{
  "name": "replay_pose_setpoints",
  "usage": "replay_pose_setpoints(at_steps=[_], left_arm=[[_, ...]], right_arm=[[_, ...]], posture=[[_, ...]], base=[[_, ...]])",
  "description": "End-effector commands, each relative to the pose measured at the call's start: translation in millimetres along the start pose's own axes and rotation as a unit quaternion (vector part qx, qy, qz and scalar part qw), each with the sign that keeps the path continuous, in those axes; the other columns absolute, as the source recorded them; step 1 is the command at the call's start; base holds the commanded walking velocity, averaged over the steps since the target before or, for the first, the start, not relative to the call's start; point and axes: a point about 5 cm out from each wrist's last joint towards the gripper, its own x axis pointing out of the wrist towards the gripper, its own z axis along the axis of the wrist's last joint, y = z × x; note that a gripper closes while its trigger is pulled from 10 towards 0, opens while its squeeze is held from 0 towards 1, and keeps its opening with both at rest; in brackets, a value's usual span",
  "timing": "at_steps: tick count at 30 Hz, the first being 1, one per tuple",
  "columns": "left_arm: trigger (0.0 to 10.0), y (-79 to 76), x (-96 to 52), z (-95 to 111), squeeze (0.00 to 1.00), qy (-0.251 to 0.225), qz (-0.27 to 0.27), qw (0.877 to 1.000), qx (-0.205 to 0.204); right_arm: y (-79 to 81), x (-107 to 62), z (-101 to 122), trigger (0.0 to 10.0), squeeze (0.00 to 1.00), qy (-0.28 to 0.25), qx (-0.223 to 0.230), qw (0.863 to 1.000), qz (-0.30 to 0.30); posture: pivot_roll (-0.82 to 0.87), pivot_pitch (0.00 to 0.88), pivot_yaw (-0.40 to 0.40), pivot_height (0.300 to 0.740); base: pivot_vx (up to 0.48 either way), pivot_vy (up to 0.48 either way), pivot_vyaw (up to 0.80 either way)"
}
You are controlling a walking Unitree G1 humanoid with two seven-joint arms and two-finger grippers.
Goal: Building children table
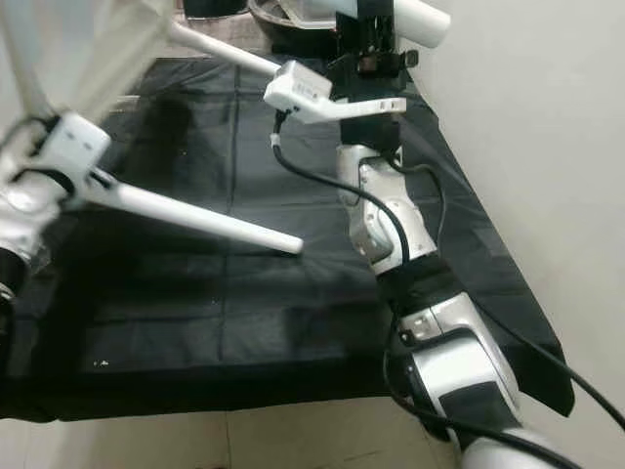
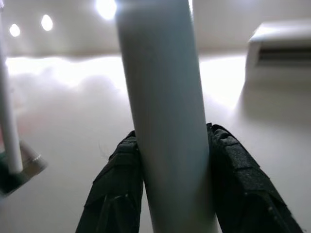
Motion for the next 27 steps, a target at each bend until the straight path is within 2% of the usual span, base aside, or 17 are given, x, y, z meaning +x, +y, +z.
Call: replay_pose_setpoints(at_steps=[1, 3, 4, 6, 8, 10, 11, 15, 17, 18, 20, 21, 22, 23, 25, 26, 27], left_arm=[[10.0, 51.0, -13.7, -23.5, 0.00, 0.052, 0.071, 0.996, 0.026], [10.0, 74.6, -10.9, -3.5, 0.00, 0.027, 0.097, 0.993, 0.054], [10.0, 74.6, -10.9, -3.5, 0.00, 0.027, 0.097, 0.993, 0.054], [10.0, 91.6, -6.8, 22.0, 0.00, -0.005, 0.117, 0.991, 0.068], [10.0, 99.1, -3.1, 44.0, 0.00, -0.034, 0.121, 0.989, 0.082], [10.0, 99.1, -3.1, 44.0, 0.00, -0.034, 0.121, 0.989, 0.082], [10.0, 100.1, -1.6, 51.2, 0.00, -0.043, 0.120, 0.988, 0.085], [10.0, 88.5, 4.5, 64.6, 0.00, -0.067, 0.094, 0.991, 0.063], [10.0, 63.0, 11.6, 76.4, 0.00, -0.101, 0.048, 0.993, 0.031], [10.0, 38.3, 15.5, 83.5, 0.00, -0.127, 0.010, 0.992, 0.010], [10.0, 38.3, 15.5, 83.5, 0.00, -0.127, 0.010, 0.992, 0.010], [10.0, 24.7, 16.6, 86.1, 0.00, -0.140, -0.011, 0.990, 0.002], [10.0, 24.7, 16.6, 86.1, 0.00, -0.140, -0.011, 0.990, 0.002], [10.0, 4.4, 17.1, 88.2, 0.00, -0.155, -0.041, 0.987, -0.002], [10.0, 4.4, 17.1, 88.2, 0.00, -0.155, -0.041, 0.987, -0.002], [10.0, -49.9, 12.7, 92.0, 0.00, -0.194, -0.114, 0.974, -0.022], [10.0, -49.9, 12.7, 92.0, 0.00, -0.194, -0.114, 0.974, -0.022]], right_arm=[[-13.7, -1.4, -56.4, 0.0, 0.00, 0.145, 0.003, 0.989, -0.029], [-2.7, -15.3, -72.8, 0.0, 0.00, 0.215, 0.034, 0.976, -0.001], [-2.7, -15.3, -72.8, 0.0, 0.00, 0.215, 0.034, 0.976, -0.001], [12.3, -37.9, -86.4, 0.0, 0.00, 0.302, 0.082, 0.949, 0.030], [22.9, -56.5, -92.5, 0.0, 0.00, 0.357, 0.113, 0.926, 0.050], [22.9, -56.5, -92.5, 0.0, 0.00, 0.357, 0.113, 0.926, 0.050], [26.5, -63.6, -94.4, 0.0, 0.00, 0.380, 0.126, 0.914, 0.056], [37.0, -85.8, -93.0, 0.0, 0.00, 0.418, 0.149, 0.892, 0.082], [48.5, -118.2, -93.7, 0.0, 0.00, 0.478, 0.173, 0.854, 0.111], [53.4, -141.3, -94.1, 0.0, 0.00, 0.516, 0.179, 0.828, 0.126], [53.4, -141.3, -94.1, 0.0, 0.00, 0.516, 0.179, 0.828, 0.126], [54.4, -150.0, -93.7, 0.0, 0.00, 0.529, 0.180, 0.819, 0.131], [54.4, -150.0, -93.7, 0.0, 0.00, 0.529, 0.180, 0.819, 0.131], [56.1, -160.2, -92.8, 0.0, 0.00, 0.550, 0.186, 0.803, 0.136], [56.1, -160.2, -92.8, 0.0, 0.00, 0.550, 0.186, 0.803, 0.136], [61.4, -172.8, -85.6, 10.0, 0.00, 0.573, 0.218, 0.775, 0.153], [61.4, -172.8, -85.6, 10.0, 0.00, 0.573, 0.218, 0.775, 0.153]], posture=[[0.13, 0.129, 0.044, 0.740], [0.15, 0.127, 0.046, 0.740], [0.15, 0.127, 0.046, 0.740], [0.17, 0.108, 0.047, 0.740], [0.18, 0.101, 0.055, 0.740], [0.18, 0.101, 0.055, 0.740], [0.18, 0.101, 0.055, 0.740], [0.18, 0.092, 0.065, 0.740], [0.18, 0.090, 0.068, 0.740], [0.17, 0.087, 0.067, 0.740], [0.17, 0.087, 0.067, 0.740], [0.17, 0.088, 0.068, 0.740], [0.17, 0.088, 0.068, 0.740], [0.16, 0.087, 0.068, 0.740], [0.16, 0.087, 0.068, 0.740], [0.15, 0.082, 0.069, 0.740], [0.15, 0.082, 0.069, 0.740]], base=[[0.000, 0.000, 0.00], [0.000, 0.000, 0.00], [0.000, 0.000, 0.00], [0.000, 0.000, 0.00], [0.000, 0.000, 0.00], [0.000, 0.000, 0.00], [0.000, 0.000, 0.00], [0.000, 0.000, 0.00], [0.000, 0.000, 0.00], [0.000, 0.000, 0.00], [0.000, 0.000, 0.00], [0.000, 0.000, 0.00], [0.000, 0.000, 0.00], [0.000, 0.000, 0.00], [0.000, 0.000, 0.00], [0.000, 0.000, 0.00], [0.000, 0.000, 0.00]])
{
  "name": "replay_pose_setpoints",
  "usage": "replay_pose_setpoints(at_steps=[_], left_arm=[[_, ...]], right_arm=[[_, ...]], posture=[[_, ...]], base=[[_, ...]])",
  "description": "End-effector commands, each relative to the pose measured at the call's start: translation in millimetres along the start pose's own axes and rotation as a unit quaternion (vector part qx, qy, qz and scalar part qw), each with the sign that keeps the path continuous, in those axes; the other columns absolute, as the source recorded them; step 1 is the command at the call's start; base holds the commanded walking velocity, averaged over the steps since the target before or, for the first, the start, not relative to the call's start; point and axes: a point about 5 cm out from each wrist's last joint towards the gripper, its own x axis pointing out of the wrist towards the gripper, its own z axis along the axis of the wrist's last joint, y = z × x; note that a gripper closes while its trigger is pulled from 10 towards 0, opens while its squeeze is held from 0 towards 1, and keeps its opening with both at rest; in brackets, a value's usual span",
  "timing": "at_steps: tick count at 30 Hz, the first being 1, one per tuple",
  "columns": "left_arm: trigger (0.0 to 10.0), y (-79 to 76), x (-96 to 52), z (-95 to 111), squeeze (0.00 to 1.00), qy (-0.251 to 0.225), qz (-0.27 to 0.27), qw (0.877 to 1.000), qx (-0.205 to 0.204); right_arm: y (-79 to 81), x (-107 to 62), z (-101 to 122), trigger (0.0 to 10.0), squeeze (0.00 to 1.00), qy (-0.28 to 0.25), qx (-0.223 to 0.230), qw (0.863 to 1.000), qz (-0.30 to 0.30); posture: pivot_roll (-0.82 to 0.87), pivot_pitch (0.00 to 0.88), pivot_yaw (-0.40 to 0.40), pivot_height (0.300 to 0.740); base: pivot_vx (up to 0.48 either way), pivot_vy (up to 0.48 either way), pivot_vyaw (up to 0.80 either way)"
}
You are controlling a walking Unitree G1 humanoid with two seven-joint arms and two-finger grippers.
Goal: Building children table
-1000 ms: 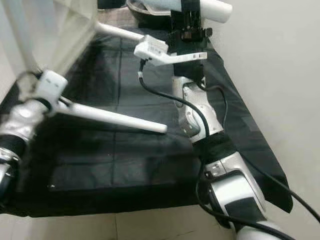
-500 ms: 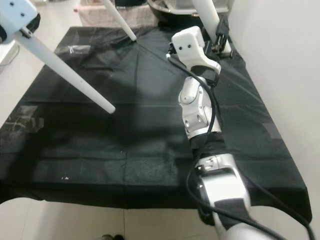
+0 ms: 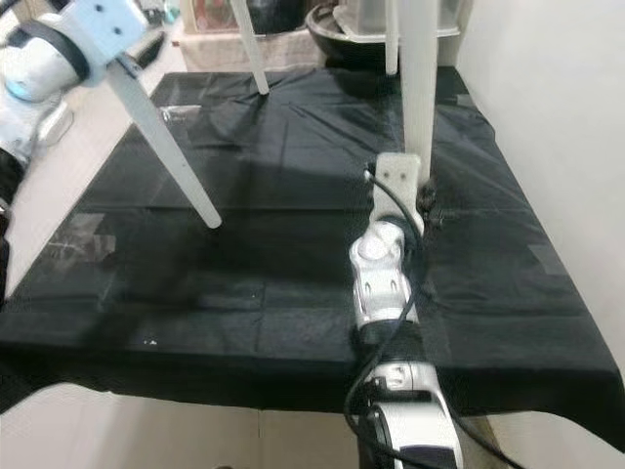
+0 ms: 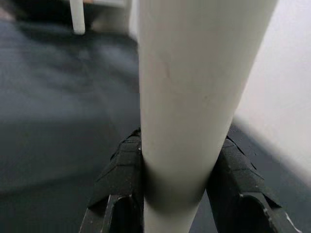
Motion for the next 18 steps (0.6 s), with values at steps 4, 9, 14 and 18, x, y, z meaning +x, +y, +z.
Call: replay_pose_setpoints(at_steps=[4, 9, 14, 18], left_arm=[[10.0, -61.9, -13.0, -22.0, 0.00, 0.010, -0.069, 0.996, -0.063], [10.0, -109.3, -32.7, -27.9, 0.00, -0.011, -0.111, 0.987, -0.118], [10.0, -129.7, -54.3, -36.0, 0.00, 0.000, -0.100, 0.980, -0.170], [10.0, -153.2, -88.3, -38.4, 0.00, 0.015, -0.084, 0.975, -0.204]], right_arm=[[9.9, -6.5, -24.9, 10.0, 0.00, 0.073, -0.010, 0.997, 0.040], [21.0, -10.8, -21.5, 10.0, 1.00, 0.082, 0.009, 0.993, 0.084], [19.4, -13.0, -19.3, 10.0, 1.00, 0.077, 0.012, 0.993, 0.091], [11.5, -20.2, -22.6, 10.0, 0.00, 0.081, 0.010, 0.991, 0.105]], posture=[[0.15, 0.073, 0.066, 0.740], [0.15, 0.065, 0.061, 0.740], [0.14, 0.064, 0.057, 0.740], [0.12, 0.057, 0.052, 0.740]], base=[[0.000, 0.000, 0.00], [0.000, 0.000, 0.00], [0.000, 0.000, 0.00], [0.000, 0.000, 0.00]])
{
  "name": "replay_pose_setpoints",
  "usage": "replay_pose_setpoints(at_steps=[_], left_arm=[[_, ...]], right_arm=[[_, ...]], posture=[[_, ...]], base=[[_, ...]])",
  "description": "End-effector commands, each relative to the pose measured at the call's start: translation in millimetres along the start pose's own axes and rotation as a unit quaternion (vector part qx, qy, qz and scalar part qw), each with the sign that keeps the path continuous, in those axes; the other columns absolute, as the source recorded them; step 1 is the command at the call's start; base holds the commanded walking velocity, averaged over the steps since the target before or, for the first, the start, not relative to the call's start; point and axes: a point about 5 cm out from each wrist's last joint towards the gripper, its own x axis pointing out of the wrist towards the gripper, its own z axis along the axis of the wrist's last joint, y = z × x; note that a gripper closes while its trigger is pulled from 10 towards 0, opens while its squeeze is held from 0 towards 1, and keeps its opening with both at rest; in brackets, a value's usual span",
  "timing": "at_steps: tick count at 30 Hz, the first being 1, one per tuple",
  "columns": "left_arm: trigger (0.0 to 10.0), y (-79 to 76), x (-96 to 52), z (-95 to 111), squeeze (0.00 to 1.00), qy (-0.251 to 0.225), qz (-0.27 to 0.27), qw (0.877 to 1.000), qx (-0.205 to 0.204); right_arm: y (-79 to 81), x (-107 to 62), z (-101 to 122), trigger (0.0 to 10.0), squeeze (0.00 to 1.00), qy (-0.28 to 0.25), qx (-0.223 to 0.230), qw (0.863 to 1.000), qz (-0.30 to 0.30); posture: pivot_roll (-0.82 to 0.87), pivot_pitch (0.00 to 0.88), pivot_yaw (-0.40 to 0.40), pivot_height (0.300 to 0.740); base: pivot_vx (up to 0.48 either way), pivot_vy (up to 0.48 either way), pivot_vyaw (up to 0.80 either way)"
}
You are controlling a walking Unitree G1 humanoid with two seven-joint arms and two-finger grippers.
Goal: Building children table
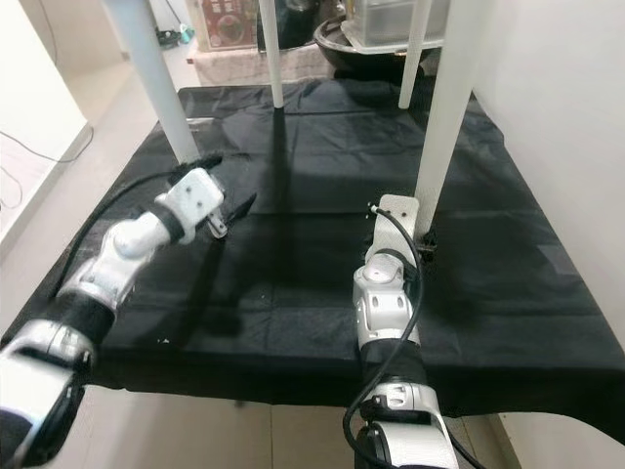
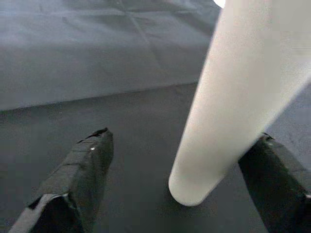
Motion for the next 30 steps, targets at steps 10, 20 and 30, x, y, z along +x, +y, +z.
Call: replay_pose_setpoints(at_steps=[10, 20, 30], left_arm=[[10.0, -71.3, -62.8, -7.2, 0.00, 0.053, 0.031, 0.994, -0.087], [10.0, -95.8, -106.9, -10.2, 0.00, 0.136, 0.095, 0.967, -0.195], [10.0, -123.2, -135.7, -2.8, 0.00, 0.211, 0.085, 0.930, -0.288]], right_arm=[[-5.1, -30.7, -21.8, 10.0, 0.00, -0.006, 0.007, 0.996, 0.090], [6.3, -74.5, -33.2, 10.0, 0.00, -0.057, 0.043, 0.961, 0.266], [32.4, -113.9, -57.9, 10.0, 0.00, -0.041, 0.053, 0.908, 0.413]], posture=[[0.11, 0.027, 0.045, 0.740], [0.07, 0.001, 0.037, 0.740], [0.05, 0.000, 0.025, 0.740]], base=[[0.000, 0.000, 0.00], [0.000, 0.000, 0.00], [0.000, 0.000, 0.00]])
